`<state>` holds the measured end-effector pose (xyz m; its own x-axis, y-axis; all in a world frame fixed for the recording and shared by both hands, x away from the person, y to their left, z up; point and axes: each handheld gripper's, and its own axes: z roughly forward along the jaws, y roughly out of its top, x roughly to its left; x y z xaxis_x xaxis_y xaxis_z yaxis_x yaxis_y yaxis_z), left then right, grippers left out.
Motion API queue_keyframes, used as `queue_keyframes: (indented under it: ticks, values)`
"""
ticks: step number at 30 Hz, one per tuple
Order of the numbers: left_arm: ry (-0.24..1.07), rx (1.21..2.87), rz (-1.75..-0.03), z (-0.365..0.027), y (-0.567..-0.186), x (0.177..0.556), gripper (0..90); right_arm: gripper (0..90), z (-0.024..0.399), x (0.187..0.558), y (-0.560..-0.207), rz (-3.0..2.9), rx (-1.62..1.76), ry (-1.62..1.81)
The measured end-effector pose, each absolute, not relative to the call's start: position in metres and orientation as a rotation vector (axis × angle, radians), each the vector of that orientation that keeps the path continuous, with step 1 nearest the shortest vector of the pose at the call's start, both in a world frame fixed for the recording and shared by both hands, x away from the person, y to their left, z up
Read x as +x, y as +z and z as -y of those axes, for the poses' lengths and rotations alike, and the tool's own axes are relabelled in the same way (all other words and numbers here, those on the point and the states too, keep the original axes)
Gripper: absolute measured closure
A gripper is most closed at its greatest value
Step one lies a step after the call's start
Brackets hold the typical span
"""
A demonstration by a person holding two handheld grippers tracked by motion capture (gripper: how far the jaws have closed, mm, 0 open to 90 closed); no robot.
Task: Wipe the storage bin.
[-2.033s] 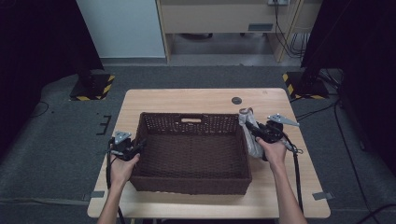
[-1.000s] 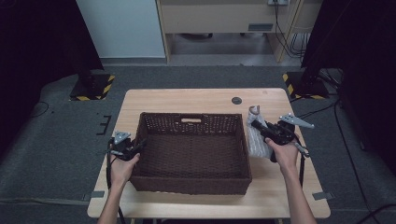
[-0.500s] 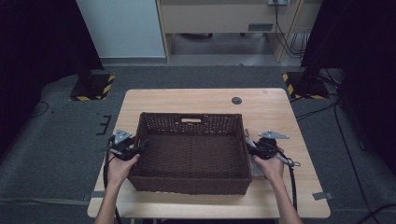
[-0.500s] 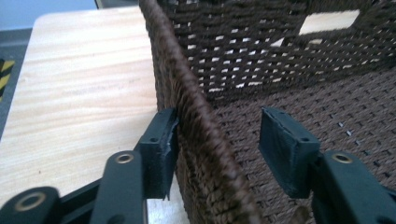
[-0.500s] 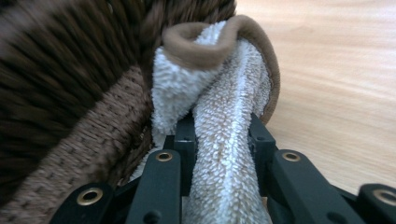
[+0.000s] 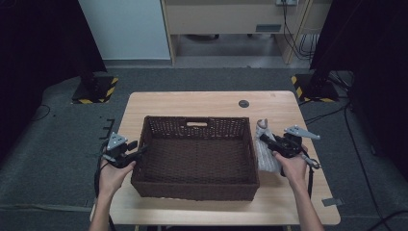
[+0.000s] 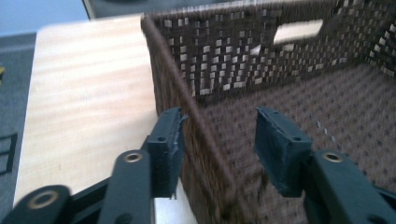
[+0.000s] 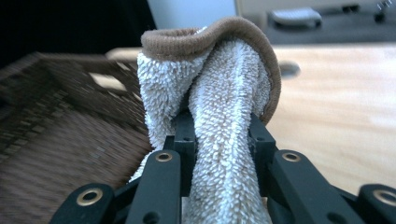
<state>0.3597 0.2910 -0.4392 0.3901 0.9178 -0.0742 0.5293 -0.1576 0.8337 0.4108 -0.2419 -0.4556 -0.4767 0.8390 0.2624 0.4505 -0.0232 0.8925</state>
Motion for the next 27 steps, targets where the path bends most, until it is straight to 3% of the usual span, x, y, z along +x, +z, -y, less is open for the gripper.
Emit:
queue_keyframes:
  ticks: [4,15,27]
  values:
    - [0.568,1.823,-1.266,-0.294,-0.443,0.351,56.4,72.2,0.238,0.395,-0.445,-1.955,1.303,1.572]
    - [0.521,1.807,-1.297,-0.294,-0.451,0.346,65.8,72.4,0.231,0.386,-0.473,-1.957,1.371,1.544]
    - [0.535,1.793,-1.33,-0.286,-0.451,0.356,68.4,72.0,0.221,0.415,-0.514,-1.992,1.465,1.358]
